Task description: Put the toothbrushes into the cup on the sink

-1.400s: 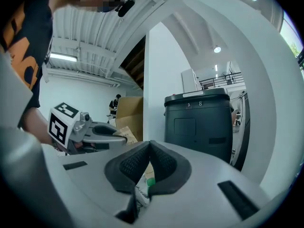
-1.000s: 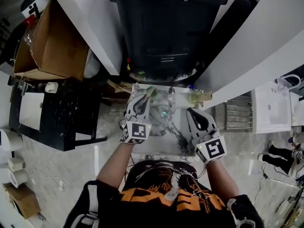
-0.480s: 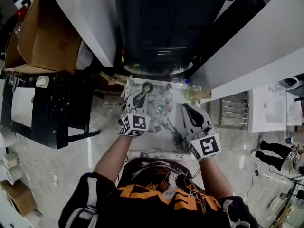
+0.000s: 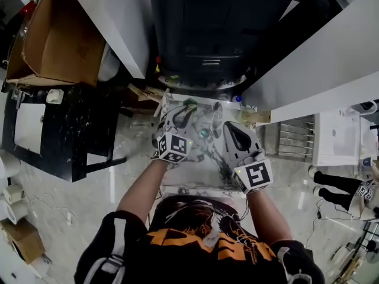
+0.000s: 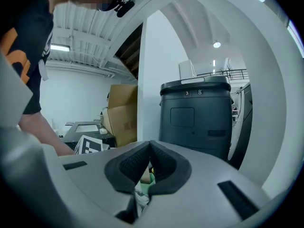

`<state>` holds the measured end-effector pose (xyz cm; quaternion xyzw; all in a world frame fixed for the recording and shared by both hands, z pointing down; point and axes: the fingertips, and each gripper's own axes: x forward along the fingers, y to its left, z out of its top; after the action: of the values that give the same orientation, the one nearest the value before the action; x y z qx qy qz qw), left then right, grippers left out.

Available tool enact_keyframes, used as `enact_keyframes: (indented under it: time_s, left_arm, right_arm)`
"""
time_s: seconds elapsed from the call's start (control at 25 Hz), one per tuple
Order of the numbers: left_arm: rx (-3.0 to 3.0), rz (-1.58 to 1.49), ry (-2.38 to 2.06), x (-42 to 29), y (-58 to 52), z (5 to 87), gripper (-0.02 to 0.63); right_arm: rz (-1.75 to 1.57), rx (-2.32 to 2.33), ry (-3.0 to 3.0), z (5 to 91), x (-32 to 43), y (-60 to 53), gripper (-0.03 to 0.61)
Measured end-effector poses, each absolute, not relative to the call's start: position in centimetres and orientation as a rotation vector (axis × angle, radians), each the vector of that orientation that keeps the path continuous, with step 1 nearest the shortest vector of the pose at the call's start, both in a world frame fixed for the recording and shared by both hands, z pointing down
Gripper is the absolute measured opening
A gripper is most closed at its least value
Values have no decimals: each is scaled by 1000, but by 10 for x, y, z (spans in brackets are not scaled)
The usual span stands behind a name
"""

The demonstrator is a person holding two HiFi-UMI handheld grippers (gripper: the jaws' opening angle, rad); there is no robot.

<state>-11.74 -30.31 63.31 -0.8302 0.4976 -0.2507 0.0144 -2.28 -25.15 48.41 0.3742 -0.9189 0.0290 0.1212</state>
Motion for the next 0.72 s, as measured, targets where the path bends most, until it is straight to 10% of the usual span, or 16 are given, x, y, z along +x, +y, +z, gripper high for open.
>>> enact_keyframes:
  time_s: [0.12, 0.72]
  left_arm:
    - [-2605, -769, 1522, -115, -300, 633, 230]
    - [-2743, -448, 1518, -113, -270, 558, 345]
  right_arm:
    - [78, 1088, -2688, 482, -26, -250, 14]
    - [30, 1046, -2719, 470, -31, -238, 14]
